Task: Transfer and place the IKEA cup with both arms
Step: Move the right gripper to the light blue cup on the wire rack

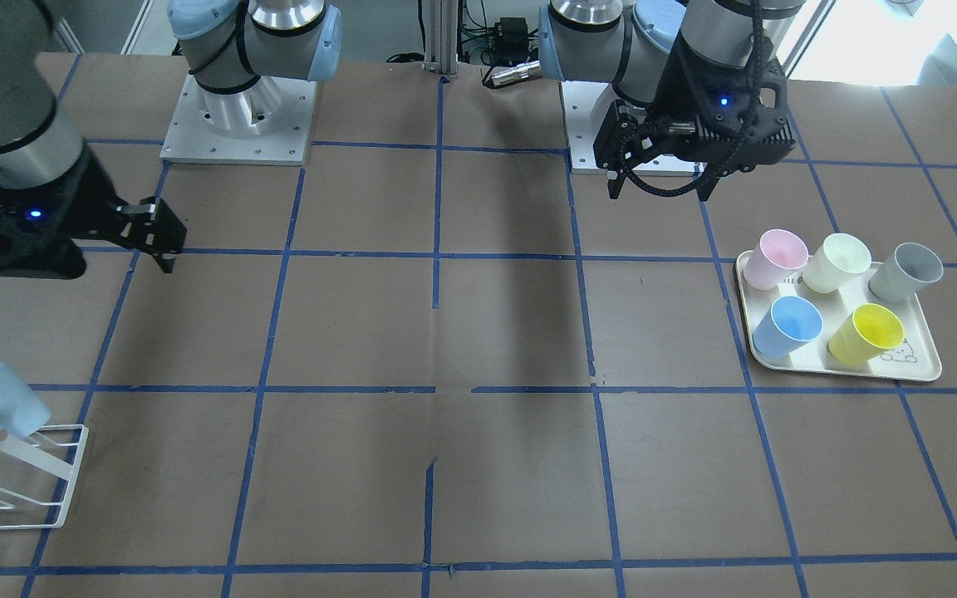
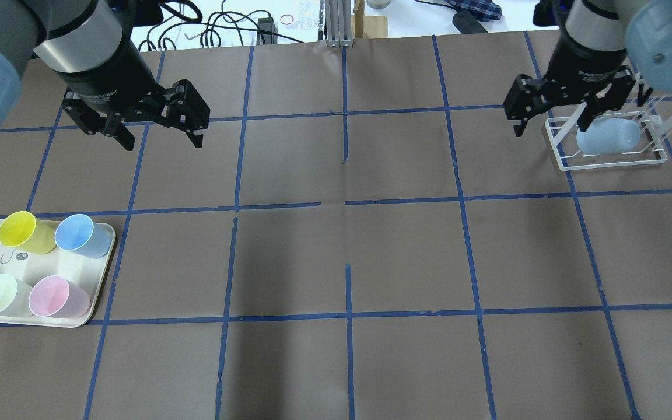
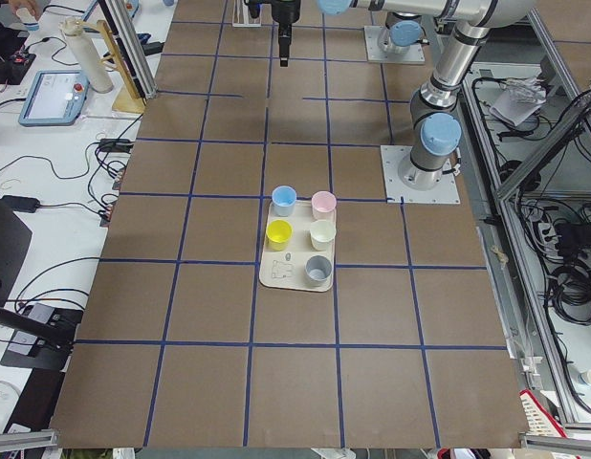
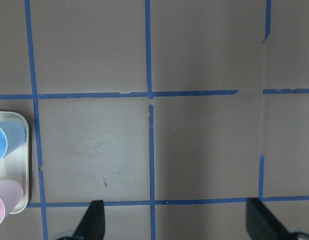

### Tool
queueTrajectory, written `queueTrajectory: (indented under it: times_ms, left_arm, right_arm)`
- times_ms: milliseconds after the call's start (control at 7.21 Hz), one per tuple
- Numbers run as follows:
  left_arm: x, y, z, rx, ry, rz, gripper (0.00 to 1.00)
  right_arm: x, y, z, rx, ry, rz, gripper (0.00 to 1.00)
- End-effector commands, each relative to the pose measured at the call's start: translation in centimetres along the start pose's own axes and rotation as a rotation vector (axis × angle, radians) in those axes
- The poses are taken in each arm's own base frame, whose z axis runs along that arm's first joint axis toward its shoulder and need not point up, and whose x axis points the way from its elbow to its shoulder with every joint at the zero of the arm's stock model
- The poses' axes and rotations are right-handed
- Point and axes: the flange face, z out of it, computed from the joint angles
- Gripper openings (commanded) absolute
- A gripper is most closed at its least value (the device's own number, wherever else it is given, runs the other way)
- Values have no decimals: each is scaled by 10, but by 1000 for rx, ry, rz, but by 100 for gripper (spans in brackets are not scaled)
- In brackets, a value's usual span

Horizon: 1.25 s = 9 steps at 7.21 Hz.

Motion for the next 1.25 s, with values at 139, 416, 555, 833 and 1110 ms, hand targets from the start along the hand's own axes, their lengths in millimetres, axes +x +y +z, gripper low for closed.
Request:
queueTrajectory:
  times_ms: [139,416,555,833,1110]
  left_arm:
    - [-6,-12,-7,15,-15,-7,100]
    - [-4,-12,-3,4,-11,-7,100]
    - [-3,-12,-11,22,-8,-3,100]
    - [-3,-12,0,4,-7,-4,100]
    - [-3,-14,3,-1,-7,-7,100]
  right_arm:
    - [166,12,7,3,-20,-61,100]
    - [225,23,15,34,-68,-28,100]
    - [241,29,21,36,-88,-37,100]
    - [243,13,43,55,-135,-46,100]
    - [221,-17,58,114,-145,-111,100]
